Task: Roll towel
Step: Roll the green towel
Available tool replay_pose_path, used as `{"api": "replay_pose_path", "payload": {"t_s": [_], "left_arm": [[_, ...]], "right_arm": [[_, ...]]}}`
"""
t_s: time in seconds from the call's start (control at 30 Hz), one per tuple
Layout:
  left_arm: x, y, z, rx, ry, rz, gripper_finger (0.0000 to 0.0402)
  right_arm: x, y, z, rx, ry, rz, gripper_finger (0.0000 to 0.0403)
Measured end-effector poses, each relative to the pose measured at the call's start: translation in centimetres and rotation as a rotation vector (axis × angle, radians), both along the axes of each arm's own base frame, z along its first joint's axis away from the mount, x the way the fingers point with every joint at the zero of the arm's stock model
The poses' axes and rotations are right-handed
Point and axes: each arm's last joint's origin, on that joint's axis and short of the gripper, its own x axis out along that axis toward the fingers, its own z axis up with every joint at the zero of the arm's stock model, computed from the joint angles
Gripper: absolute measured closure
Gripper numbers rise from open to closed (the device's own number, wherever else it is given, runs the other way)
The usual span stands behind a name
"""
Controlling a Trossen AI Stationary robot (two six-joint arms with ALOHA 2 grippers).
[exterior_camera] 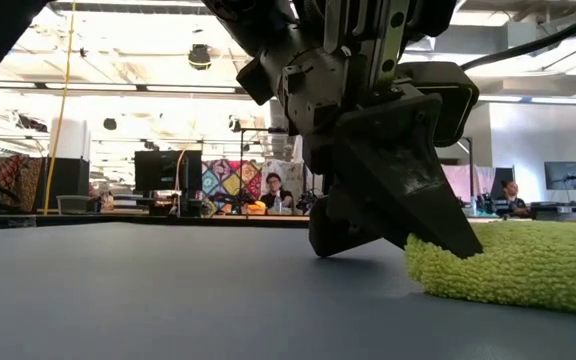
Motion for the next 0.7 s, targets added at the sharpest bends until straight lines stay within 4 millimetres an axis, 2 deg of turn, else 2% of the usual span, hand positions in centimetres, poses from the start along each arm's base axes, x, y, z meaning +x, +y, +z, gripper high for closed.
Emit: {"api": "replay_pose_path", "payload": {"t_s": [0.17,0.33,0.57,0.7], "left_arm": [[0.0,0.0,0.0,-0.008,-0.004,-0.011,0.0401],[0.1,0.0,0.1,-0.004,-0.026,-0.024,0.0396],[0.2,0.3,0.1,0.018,-0.075,-0.081,0.0331],[0.3,1.4,0.6,-0.017,-0.093,-0.119,0.0289]], "right_arm": [[-0.2,0.1,-0.2,0.004,0.008,-0.013,0.0209],[-0.4,-0.4,-0.4,-0.023,0.042,-0.05,0.0249],[-0.5,-0.4,-0.4,-0.045,0.05,-0.03,0.0333],[-0.5,-0.3,-0.4,-0.026,0.041,-0.037,0.0385]]}}
